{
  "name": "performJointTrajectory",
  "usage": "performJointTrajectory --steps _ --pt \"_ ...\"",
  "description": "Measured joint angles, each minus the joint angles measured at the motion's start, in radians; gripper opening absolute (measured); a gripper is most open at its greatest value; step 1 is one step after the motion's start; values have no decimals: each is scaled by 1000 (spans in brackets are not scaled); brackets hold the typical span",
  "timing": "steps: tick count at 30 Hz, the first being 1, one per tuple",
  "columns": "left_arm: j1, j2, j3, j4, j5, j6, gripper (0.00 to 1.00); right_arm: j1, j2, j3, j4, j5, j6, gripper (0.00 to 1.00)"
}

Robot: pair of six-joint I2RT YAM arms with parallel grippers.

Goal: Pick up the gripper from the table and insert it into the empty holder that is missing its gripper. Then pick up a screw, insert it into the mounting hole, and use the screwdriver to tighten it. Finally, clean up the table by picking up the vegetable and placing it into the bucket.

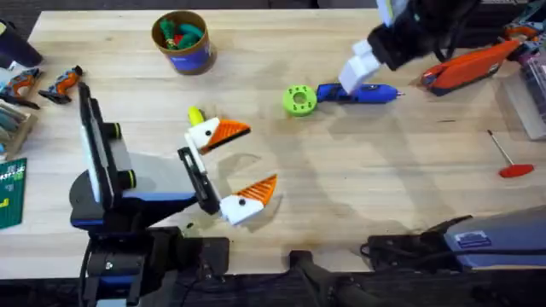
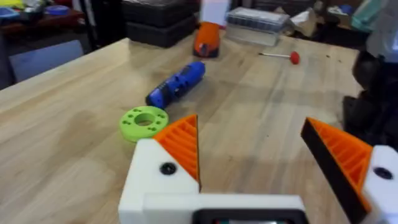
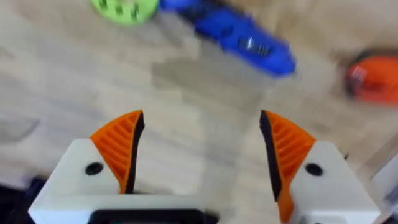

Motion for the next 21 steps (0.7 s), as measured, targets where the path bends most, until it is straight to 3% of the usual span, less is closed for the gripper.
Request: performJointTrajectory --steps 7,16,21 --pt "0 0 -2 78 -123 -67 985 0 -34 0 -67 0 123 992" --pt "0 0 53 66 -308 -130 985 0 -316 0 -4 0 216 990" --pt "0 40 122 33 -349 -135 985 0 -464 -72 53 0 265 991"
